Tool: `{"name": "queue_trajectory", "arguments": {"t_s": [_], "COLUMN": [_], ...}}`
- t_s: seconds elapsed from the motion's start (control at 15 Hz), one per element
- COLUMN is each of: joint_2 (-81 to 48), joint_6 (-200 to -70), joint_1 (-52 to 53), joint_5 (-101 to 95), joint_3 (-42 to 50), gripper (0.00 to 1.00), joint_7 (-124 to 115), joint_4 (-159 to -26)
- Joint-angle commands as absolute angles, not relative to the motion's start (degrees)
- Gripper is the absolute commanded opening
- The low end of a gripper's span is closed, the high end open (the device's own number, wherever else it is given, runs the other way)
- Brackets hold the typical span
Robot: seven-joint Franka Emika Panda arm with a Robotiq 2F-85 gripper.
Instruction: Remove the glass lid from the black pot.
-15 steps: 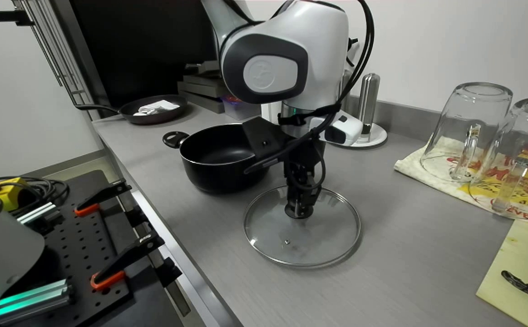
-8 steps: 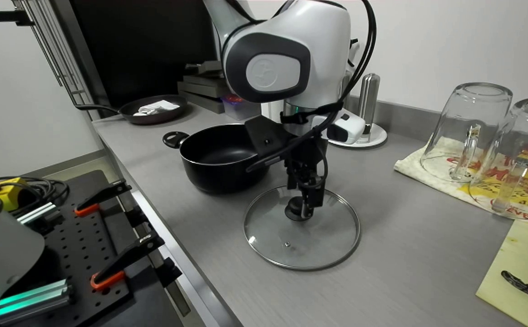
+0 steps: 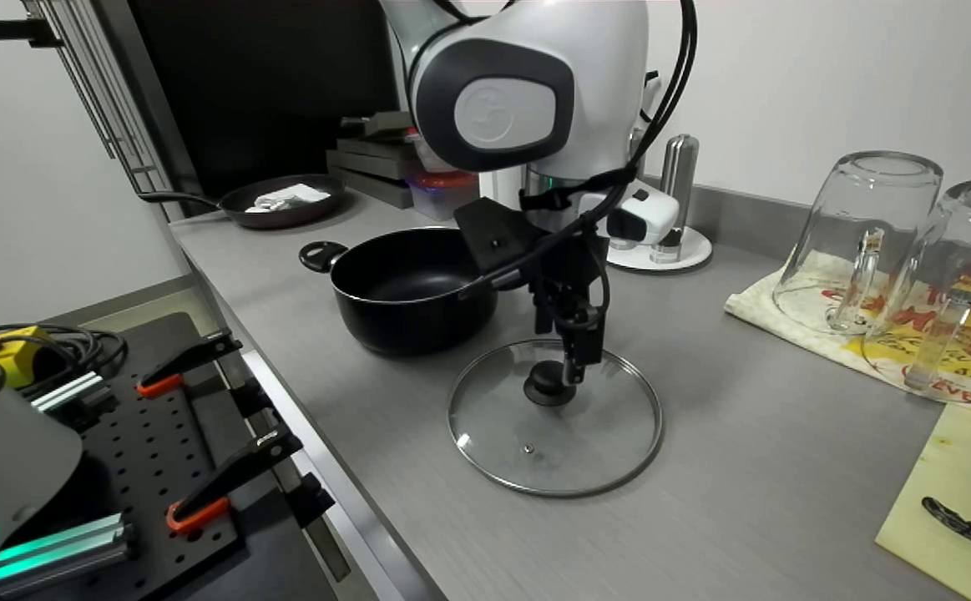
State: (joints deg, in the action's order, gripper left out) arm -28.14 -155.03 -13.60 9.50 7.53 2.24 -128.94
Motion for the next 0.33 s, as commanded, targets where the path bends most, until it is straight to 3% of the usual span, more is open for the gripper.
{"name": "queue_trajectory", "arguments": {"t_s": [0.0,0.27], "joint_2": [-27.1,-25.0], "joint_6": [-154.9,-154.8], "joint_1": [-13.8,-13.7], "joint_5": [9.2,9.2], "joint_3": [7.3,7.2], "gripper": [1.0,1.0], "joint_7": [2.0,2.0], "joint_4": [-129.2,-130.5]}}
